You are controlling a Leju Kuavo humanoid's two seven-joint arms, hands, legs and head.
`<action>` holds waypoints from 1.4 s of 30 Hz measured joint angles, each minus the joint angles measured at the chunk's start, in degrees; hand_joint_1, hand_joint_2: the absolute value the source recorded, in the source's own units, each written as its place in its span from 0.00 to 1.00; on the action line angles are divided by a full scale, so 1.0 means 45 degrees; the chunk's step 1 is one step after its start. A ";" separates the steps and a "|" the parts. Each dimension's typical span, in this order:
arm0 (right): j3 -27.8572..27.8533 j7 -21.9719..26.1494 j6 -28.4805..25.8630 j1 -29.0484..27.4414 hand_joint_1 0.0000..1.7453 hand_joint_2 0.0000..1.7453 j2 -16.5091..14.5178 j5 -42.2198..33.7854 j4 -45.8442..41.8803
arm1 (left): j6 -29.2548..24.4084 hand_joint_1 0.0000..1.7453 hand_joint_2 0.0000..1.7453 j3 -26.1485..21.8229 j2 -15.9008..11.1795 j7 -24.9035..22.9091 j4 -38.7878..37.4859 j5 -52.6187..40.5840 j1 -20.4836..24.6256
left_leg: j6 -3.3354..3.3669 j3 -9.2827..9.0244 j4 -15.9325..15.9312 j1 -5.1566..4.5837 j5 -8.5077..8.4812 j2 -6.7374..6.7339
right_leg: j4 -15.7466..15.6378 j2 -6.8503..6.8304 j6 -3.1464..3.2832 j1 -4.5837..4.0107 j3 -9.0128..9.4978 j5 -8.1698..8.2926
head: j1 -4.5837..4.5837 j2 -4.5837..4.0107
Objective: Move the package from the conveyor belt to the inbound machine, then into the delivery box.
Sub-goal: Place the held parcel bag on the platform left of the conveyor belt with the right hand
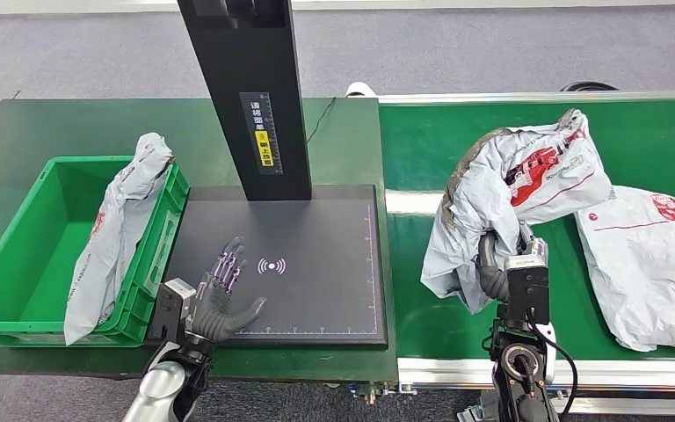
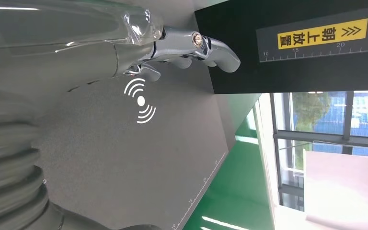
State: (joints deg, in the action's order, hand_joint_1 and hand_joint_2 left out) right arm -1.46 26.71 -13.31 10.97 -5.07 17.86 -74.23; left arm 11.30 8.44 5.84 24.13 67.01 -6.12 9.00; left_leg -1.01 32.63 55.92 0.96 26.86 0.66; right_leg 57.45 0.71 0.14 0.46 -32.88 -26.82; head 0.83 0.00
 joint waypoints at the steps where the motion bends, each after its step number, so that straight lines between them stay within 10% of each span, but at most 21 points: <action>1: 0.0000 0.0000 0.0000 0.0000 1.00 1.00 0.0000 0.0000 0.0000 | 0.0000 0.00 1.00 0.0000 0.0000 0.0000 0.0000 0.0000 0.0000 | 0.0000 0.0000 0.0000 0.0000 0.0000 0.0000 | 0.0000 0.0000 0.0000 0.0000 0.0000 0.0000 | 0.0000 0.0000; 13: 0.0087 0.0247 0.0496 0.0154 1.00 1.00 0.0074 0.0501 0.0068 | -0.0001 0.00 1.00 0.0000 -0.0006 0.0196 -0.0001 0.0051 0.0005 | 0.0000 0.0030 -0.0006 -0.0002 0.0000 0.0000 | 0.0005 0.0000 0.0001 0.0000 0.0010 0.0004 | 0.0001 0.0000; 20: 0.4756 0.1062 0.8244 0.2930 1.00 1.00 0.0079 0.3104 0.3280 | -0.0102 0.00 1.00 0.0171 -0.0072 0.0877 -0.0199 0.0405 0.0520 | -0.0008 -0.0014 0.0000 0.0027 -0.0043 0.0015 | 0.0008 -0.0016 0.0009 -0.0021 0.0002 0.0026 | 0.0027 0.0000; 42: 0.8108 -0.0057 0.7399 0.4246 1.00 1.00 0.0927 0.3233 0.5248 | -0.0630 0.00 1.00 0.0223 -0.0316 0.0863 -0.0397 0.0467 0.0624 | -0.0008 0.0023 0.0006 0.0001 -0.0055 0.0031 | 0.0004 -0.0048 -0.0008 0.0000 -0.0002 0.0029 | 0.0021 0.0000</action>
State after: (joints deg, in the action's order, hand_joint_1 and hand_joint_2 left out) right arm 35.02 26.45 19.98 30.07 -0.90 32.40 -50.61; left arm 8.47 9.44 4.42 28.02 65.23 -4.02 11.81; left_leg -1.04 32.73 55.94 0.96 26.61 0.80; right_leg 57.47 0.49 0.10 0.46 -32.89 -26.69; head 0.92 0.00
